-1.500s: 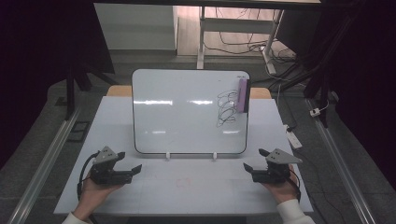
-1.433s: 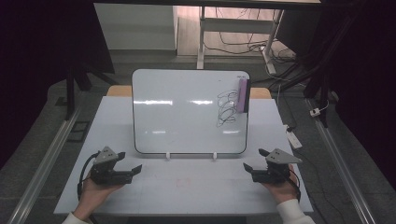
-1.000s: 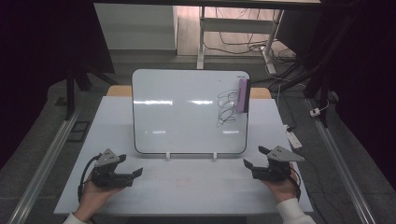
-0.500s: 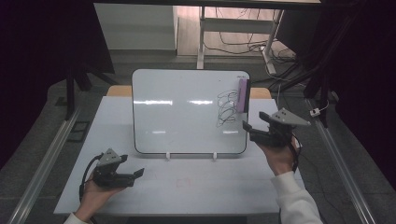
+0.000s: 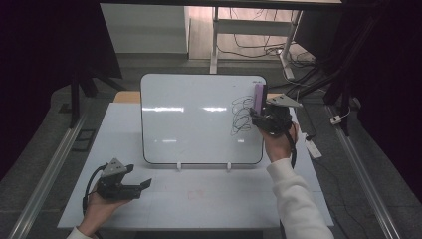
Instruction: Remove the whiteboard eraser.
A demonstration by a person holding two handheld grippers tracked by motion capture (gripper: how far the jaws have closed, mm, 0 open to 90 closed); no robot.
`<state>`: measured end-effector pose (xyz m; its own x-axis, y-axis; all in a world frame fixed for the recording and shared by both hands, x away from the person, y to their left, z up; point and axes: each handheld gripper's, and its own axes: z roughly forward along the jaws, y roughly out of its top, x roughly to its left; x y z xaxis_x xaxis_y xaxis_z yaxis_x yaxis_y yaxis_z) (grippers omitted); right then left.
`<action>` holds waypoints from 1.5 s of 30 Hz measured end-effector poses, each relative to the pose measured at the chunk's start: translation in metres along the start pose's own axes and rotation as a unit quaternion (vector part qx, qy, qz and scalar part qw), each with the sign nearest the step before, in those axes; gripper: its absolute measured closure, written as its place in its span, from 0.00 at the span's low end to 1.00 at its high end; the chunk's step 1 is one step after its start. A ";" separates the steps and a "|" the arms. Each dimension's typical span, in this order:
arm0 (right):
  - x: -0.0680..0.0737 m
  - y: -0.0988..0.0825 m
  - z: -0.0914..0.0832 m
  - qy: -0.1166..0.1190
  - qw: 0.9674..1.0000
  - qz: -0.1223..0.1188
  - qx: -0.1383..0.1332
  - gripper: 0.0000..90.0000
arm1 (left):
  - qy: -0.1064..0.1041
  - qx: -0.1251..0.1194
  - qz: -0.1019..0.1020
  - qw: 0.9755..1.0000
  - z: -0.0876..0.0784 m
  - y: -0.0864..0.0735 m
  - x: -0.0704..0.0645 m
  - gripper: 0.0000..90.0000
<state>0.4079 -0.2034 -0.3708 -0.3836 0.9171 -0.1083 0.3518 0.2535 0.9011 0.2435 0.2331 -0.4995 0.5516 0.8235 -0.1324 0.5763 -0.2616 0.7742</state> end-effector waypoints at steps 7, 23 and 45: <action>-0.002 0.000 0.000 -0.007 1.000 0.016 -0.001 0.63 | 0.003 0.001 0.001 1.000 0.001 0.000 0.001 0.16; 0.000 -0.010 -0.032 0.082 0.996 0.016 -0.037 0.70 | 0.005 -0.002 0.010 1.000 0.002 0.001 -0.002 0.17; 0.050 -0.089 -0.044 0.307 0.944 -0.119 0.021 0.69 | -0.077 -0.027 0.110 0.991 0.011 0.061 -0.029 0.24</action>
<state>0.3196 -0.1936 -0.4379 -0.8739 0.4853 -0.0296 0.2228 0.4538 0.8628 0.2691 0.1876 -0.4557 0.7477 0.6625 -0.0459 0.4009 -0.3951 0.8265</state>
